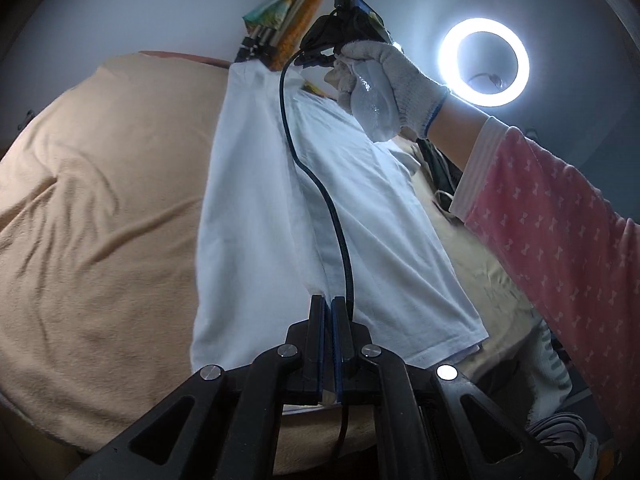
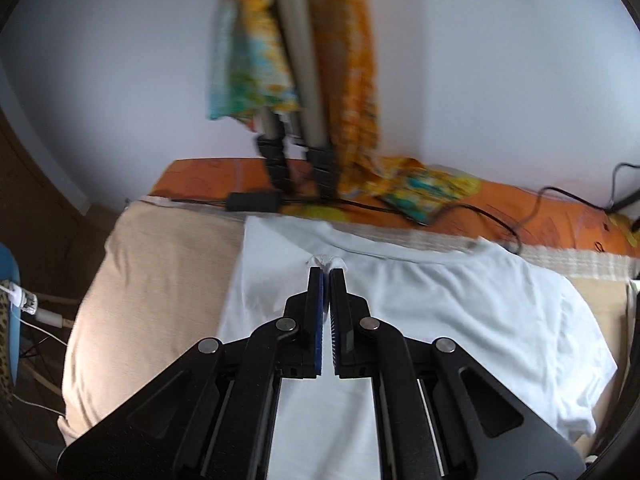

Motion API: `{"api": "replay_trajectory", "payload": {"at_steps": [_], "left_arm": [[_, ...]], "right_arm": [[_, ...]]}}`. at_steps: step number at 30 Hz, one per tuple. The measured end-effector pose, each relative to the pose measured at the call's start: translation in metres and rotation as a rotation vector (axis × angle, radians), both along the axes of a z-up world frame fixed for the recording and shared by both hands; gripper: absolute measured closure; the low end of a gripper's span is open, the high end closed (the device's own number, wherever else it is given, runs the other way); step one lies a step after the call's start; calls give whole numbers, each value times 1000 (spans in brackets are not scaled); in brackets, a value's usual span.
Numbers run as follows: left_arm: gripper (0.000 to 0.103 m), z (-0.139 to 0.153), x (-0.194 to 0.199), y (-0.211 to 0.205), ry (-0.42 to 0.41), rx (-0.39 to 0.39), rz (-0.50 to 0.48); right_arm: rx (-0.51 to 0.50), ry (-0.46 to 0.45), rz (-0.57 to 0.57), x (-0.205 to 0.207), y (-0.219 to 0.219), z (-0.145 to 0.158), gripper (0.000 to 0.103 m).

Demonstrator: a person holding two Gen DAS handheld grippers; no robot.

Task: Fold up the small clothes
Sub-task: 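Fold the gripped side of the T-shirt inward over its body with both tools, then open both tools and release the folded side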

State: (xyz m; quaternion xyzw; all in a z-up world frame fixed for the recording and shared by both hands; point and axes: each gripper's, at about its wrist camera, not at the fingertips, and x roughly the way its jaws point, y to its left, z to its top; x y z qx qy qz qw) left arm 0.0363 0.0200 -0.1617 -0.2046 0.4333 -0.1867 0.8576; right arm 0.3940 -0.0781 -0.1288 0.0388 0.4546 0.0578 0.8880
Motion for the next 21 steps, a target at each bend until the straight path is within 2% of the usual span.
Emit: {"api": "replay_trajectory", "payload": {"at_steps": [3,8,9,11,12,13,21], "left_arm": [[103,-1,5,-8,5,11,-15],[101,-2,8,-19,12,30,-61],[97,-2,5,-25,9,33,-70],[84,-2,3,-28,8,38,-90],[74,-1,2,-28,8,36,-96],[72,0,0,-30,7,31,-103],[72,16,-26,-28,-41,36,-149]], "right_arm": [[-10,8,-9,0,-16,-6,99],[-35,42,-1,5,-17,-21,98],[-36,46,-1,5,-18,-22,94],[-62,40,-3,3,-18,-23,76],[-82,30,-8,0,-19,-20,60],[-93,19,-9,-3,-20,-18,53],[-91,-47,-34,-46,-55,21,53]]}}
